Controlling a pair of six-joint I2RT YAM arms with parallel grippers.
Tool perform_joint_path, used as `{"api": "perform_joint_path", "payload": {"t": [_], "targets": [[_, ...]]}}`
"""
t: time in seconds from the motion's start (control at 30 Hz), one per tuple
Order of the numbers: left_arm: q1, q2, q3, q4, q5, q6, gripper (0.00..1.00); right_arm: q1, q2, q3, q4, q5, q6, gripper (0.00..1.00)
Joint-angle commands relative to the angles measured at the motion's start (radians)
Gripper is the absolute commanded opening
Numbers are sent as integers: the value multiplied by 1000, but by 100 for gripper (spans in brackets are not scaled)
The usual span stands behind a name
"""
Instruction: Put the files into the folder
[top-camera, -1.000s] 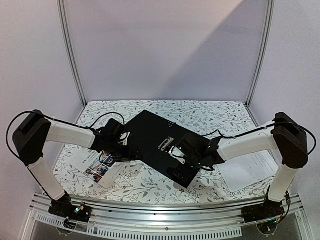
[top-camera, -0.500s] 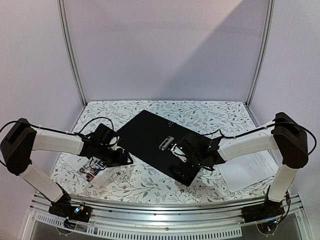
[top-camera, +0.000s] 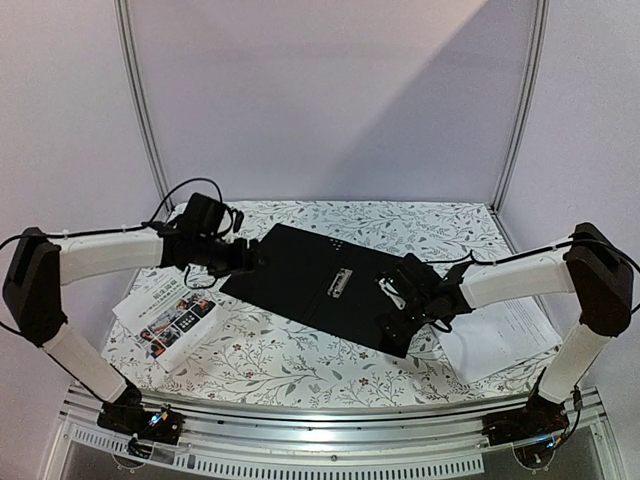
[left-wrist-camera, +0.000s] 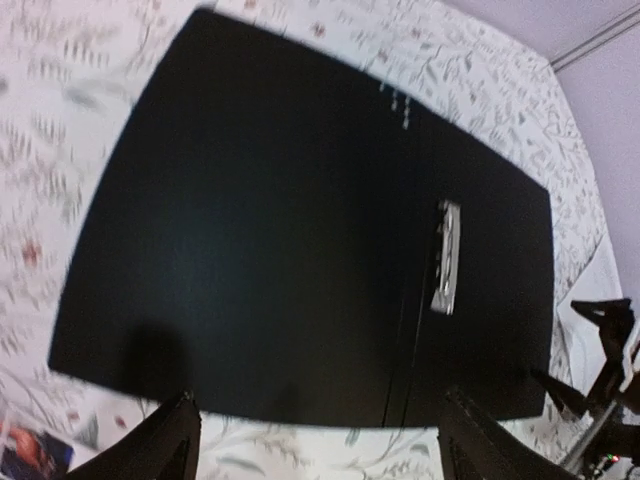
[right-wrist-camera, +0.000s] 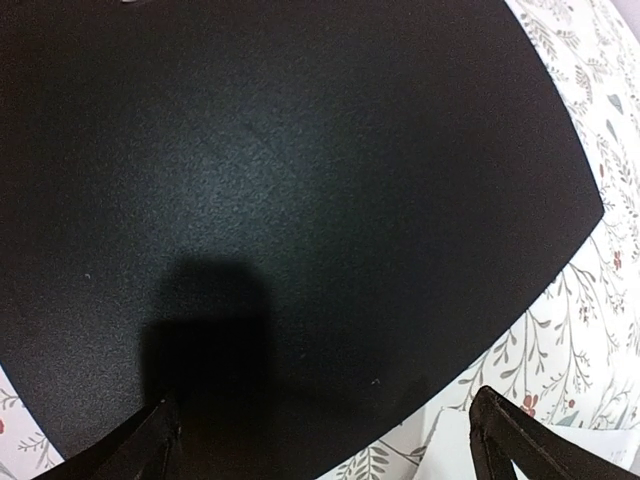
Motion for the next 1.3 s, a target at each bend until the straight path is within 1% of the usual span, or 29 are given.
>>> {"api": "perform_joint_path", "payload": {"t": [0.0, 0.07, 0.2, 0.3, 0.47, 0.6, 0.7, 0.8, 0.93, 1.1, 1.13, 1.27], "targets": [[12, 154, 170, 60, -212, 54, 86, -25, -52, 45, -5, 26, 65, 99], [22, 237, 256, 44, -303, 55, 88, -65, -57, 52, 10, 5, 110, 99], [39, 407, 418, -16, -337, 70, 89, -200, -66, 57, 30, -74, 216, 99], [40, 481, 497, -63, -374, 95, 88, -276, -89, 33, 70, -132, 295, 99], [61, 479, 447, -15, -355, 93, 88, -346, -93, 20, 109, -206, 358, 99], [79, 470, 425, -39, -318, 102, 88, -353, -43, 55, 94, -252, 361, 99], [108, 454, 376, -38, -268, 91, 89, -354, 7, 74, 86, -278, 360, 99], [134, 448, 346, -37, -248, 104, 89, -353, 48, 83, 86, -288, 364, 99], [148, 465, 346, -41, -235, 139, 89, -354, 85, 109, 73, -307, 369, 99], [179, 534, 384, -69, -88, 170, 87, -355, 124, 137, 61, -320, 364, 99], [182, 542, 387, -74, -76, 170, 86, -357, 135, 141, 64, -328, 366, 99], [184, 550, 382, -78, -97, 165, 85, -359, 171, 160, 79, -341, 373, 99]]}}
